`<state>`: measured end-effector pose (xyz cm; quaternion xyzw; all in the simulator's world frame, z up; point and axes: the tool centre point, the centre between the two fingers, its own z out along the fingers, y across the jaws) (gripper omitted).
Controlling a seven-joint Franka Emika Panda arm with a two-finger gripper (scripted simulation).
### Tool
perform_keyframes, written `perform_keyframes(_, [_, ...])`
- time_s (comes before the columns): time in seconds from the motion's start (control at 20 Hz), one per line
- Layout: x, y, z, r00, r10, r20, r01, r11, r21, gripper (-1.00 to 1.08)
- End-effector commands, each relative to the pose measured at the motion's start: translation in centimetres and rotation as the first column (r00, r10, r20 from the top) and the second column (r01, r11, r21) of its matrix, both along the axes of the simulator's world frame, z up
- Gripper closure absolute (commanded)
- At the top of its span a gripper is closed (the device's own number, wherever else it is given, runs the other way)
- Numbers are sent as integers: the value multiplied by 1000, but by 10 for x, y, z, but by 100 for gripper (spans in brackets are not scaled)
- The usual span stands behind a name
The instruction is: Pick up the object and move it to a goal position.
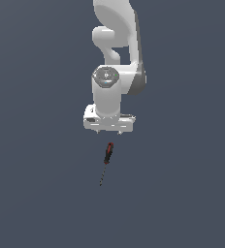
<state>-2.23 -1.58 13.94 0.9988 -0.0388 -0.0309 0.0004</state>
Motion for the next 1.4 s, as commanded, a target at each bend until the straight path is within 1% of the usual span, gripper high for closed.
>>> perform_keyframes(0.0, [0,0,0,1000,0,0,0,1000,0,-92])
perform_keyframes(0.45, [11,17,18,998,54,27,-54,999,-5,-92])
perform_keyframes(0.85, [15,16,15,999,47,28,-47,999,-5,-92])
perform_keyframes(1.1, [26,13,5,999,26,32,-26,1000,-5,-92])
perform_keyframes(1.35, [44,7,-13,999,-10,39,10,1000,-4,-92])
